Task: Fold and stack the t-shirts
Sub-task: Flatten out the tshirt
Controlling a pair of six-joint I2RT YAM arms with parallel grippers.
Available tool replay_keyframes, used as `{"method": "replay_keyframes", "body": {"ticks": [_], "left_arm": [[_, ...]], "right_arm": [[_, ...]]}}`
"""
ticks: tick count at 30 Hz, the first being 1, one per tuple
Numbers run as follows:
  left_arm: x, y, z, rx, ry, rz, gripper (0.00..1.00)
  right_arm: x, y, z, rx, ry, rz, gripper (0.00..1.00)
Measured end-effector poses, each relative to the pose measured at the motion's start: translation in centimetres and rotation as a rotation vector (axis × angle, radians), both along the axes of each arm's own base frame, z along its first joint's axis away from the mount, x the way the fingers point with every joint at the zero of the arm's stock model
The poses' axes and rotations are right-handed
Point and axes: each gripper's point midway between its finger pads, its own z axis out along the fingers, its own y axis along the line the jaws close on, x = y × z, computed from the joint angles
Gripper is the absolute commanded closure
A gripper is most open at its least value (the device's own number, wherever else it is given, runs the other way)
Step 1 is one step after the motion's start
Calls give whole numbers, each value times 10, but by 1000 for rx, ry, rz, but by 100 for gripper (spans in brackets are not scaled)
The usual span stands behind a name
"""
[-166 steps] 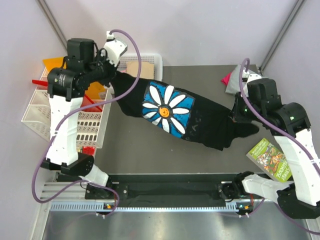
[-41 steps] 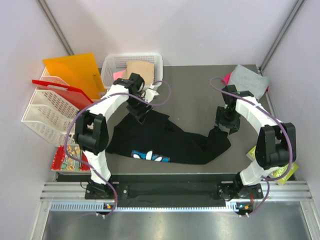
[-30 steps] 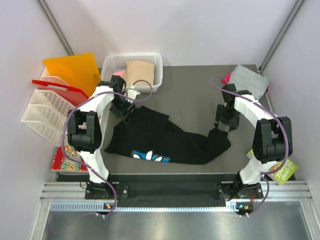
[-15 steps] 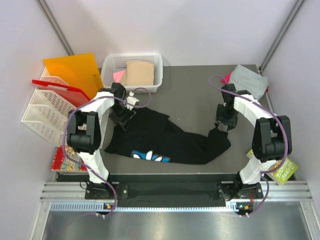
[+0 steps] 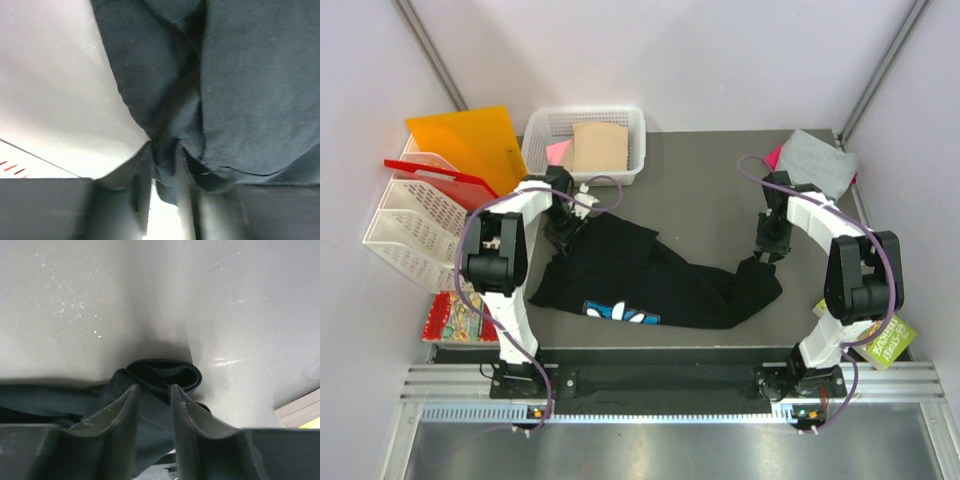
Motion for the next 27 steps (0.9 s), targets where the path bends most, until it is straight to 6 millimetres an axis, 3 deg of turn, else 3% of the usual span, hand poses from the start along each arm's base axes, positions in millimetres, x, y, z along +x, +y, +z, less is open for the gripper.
{"method": "replay_keyframes", "body": {"ticks": [1,3,7,10,12,15,18,22,25,26,27], "left_arm": [[-1,-1,0,-2,2,0,88],[0,-2,3,-7,10,-2,93],[18,-5,27,-17,-17,-2,96],[50,-10,65,-37,-112,-3,96],[77,-14,104,-54,-222,-5,96],[101,-17,149,-74,-345,-7,96],[99,-18,170,-86,-380,-9,97],[81,-16,169,-89,-335,-6,97],[66,-17,169,-97,-296,-1,97],[62,-17,171,-103,-289,1,97],[59,-19,175,-112,-290,1,97]], "right_arm": [[0,0,0,0,0,4,91],[-1,0,0,1,1,2,100],[0,-1,2,2,-6,-1,100],[5,-4,8,3,-22,-13,100],[15,-6,19,8,-58,-22,100],[29,-7,40,16,-133,-31,100],[36,-6,61,27,-203,-32,100],[35,-3,84,52,-268,-28,100],[28,4,91,87,-296,-12,81],[25,7,88,104,-292,-3,63],[20,11,82,124,-271,7,53]]}}
